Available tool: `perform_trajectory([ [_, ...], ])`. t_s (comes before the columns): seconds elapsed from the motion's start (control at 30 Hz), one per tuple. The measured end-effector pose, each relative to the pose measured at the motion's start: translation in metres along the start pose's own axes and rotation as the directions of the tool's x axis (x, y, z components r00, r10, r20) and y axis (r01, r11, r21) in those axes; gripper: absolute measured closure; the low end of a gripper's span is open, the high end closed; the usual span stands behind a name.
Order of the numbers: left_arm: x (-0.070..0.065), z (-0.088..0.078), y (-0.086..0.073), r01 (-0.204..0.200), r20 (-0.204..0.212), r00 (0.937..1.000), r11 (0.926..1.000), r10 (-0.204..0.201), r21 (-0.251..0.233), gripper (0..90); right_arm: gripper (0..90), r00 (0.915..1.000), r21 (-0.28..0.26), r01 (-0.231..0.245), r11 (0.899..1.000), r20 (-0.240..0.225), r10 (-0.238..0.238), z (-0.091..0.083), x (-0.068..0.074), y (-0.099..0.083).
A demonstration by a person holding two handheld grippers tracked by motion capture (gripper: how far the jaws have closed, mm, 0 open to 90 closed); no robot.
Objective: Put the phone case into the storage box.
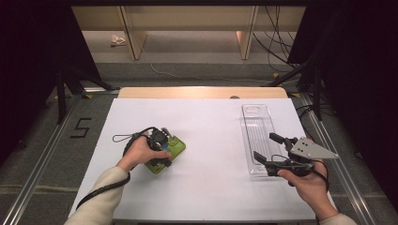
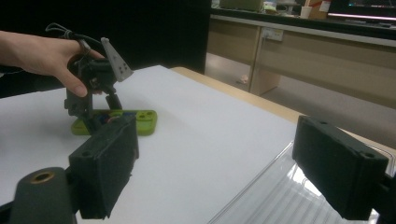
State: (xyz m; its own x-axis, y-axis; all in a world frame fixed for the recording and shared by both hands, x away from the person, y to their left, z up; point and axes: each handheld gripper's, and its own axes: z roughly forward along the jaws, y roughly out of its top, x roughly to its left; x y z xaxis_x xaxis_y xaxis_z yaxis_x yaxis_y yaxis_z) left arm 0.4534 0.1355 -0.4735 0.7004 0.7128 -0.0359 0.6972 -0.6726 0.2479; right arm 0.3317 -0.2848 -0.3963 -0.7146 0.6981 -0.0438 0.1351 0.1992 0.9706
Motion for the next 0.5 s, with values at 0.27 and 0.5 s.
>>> perform_trajectory([
  [0.27, 0.0003, 0.0000, 0.0026, 0.005, -0.005, 1.0000, 0.9998, -0.004, 0.018, 7.3, 15.7, 1.0000, 0.002, 0.000, 1.000, 0.001, 0.000, 0.0003, 0.0002, -0.0002],
  [0.5, 0.0002, 0.0003, 0.0045, 0.006, -0.006, 1.0000, 0.9996, -0.005, 0.029, 7.5, 15.7, 1.0000, 0.002, -0.002, 1.000, 0.000, 0.002, 0.0002, -0.0001, -0.0003],
])
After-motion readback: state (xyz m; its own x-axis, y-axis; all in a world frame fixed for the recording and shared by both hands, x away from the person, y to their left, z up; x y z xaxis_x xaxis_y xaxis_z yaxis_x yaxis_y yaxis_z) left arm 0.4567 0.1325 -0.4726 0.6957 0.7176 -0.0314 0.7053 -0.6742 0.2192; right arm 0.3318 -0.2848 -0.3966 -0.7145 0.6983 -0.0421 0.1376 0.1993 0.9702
